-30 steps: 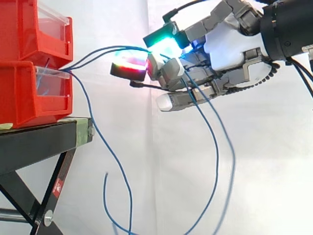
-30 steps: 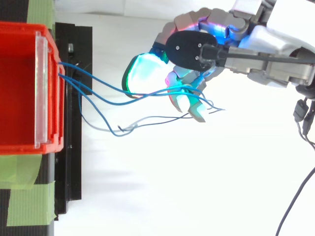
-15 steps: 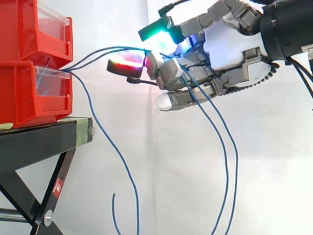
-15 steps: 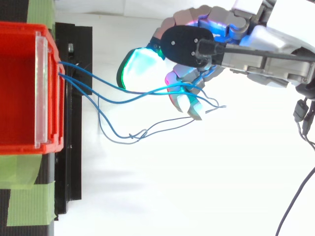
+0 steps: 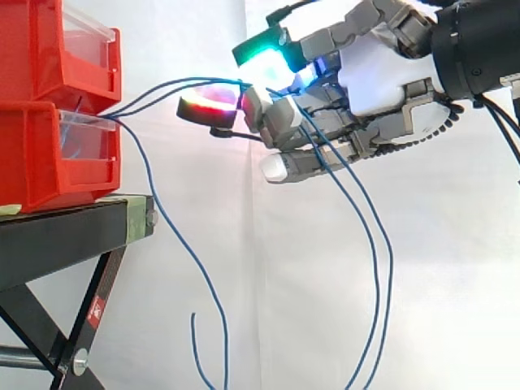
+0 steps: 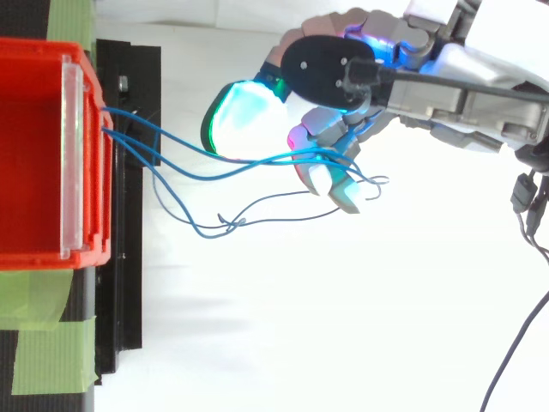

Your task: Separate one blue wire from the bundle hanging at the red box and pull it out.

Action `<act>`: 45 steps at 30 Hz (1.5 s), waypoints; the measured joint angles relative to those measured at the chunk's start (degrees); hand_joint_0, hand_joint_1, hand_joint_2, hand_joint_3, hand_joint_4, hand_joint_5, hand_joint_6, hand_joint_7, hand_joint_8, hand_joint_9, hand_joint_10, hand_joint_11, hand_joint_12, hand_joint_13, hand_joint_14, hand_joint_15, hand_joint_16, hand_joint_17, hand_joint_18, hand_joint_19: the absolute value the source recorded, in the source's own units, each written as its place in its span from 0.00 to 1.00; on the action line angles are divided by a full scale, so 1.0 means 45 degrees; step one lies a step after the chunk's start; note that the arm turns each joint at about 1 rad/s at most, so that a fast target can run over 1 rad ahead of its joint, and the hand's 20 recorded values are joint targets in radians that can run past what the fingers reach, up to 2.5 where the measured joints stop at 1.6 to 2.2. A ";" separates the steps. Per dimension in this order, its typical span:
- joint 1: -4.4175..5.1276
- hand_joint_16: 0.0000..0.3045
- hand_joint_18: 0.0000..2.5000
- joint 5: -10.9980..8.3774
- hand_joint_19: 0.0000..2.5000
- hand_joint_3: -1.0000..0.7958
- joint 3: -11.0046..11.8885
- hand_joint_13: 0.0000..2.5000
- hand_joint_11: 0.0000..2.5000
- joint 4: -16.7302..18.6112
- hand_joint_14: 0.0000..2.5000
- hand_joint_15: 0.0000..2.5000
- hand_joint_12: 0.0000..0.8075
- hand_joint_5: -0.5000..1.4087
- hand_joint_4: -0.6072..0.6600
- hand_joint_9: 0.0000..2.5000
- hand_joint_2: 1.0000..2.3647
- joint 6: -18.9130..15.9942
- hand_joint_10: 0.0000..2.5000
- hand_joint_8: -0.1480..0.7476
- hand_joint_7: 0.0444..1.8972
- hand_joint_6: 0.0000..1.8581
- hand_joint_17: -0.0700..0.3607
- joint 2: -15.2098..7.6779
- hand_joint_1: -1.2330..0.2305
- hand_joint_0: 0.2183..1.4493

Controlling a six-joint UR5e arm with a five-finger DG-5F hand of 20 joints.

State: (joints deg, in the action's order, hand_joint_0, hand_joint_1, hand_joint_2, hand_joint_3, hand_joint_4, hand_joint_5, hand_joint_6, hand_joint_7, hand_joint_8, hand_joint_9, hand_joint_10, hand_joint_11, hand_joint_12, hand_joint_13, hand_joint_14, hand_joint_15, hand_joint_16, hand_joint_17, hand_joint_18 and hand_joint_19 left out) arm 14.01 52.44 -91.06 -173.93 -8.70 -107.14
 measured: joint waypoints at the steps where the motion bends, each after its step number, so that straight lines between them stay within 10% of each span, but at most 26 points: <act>1: 0.0000 0.23 0.34 -0.0004 0.22 0.44 0.0000 0.45 0.51 0.0000 0.04 0.55 0.66 0.16 0.65 0.43 0.09 0.0000 0.00 0.63 0.43 0.44 0.53 0.0000 0.61 0.24; 7: 0.0008 0.24 0.36 -0.0012 0.21 0.28 0.0000 0.49 0.49 -0.0004 0.00 0.56 0.69 0.19 0.70 0.46 0.00 0.0000 0.01 0.64 0.51 0.36 0.55 0.0000 0.86 0.09; 12: 0.0009 0.19 0.29 -0.0012 0.22 0.33 -0.0002 0.42 0.50 -0.0024 0.00 0.58 0.53 0.17 0.61 0.38 0.01 -0.0003 0.01 0.52 0.57 0.33 0.47 0.0000 0.37 0.22; 17: 0.0006 0.24 0.35 -0.0013 0.20 0.28 -0.0001 0.48 0.47 -0.0036 0.00 0.56 0.68 0.20 0.69 0.44 0.00 -0.0001 0.01 0.63 0.61 0.29 0.54 0.0000 0.64 0.10; 30: 0.0004 0.18 0.27 -0.0013 0.19 0.28 0.0000 0.37 0.51 -0.0017 0.01 0.58 0.48 0.16 0.61 0.32 0.00 0.0004 0.01 0.49 0.58 0.32 0.44 0.0000 0.20 0.28; 45: 0.0011 0.16 0.28 -0.0010 0.20 0.41 -0.0001 0.39 0.51 -0.0076 0.01 0.58 0.46 0.15 0.61 0.34 0.01 0.0074 0.01 0.49 0.43 0.42 0.42 0.0000 0.24 0.39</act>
State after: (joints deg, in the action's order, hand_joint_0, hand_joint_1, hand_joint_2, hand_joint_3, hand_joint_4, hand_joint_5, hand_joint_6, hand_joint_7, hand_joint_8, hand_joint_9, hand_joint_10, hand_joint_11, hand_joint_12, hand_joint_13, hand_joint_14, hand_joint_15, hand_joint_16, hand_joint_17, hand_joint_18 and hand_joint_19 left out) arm 14.06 52.40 -91.06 -174.28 -8.37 -107.14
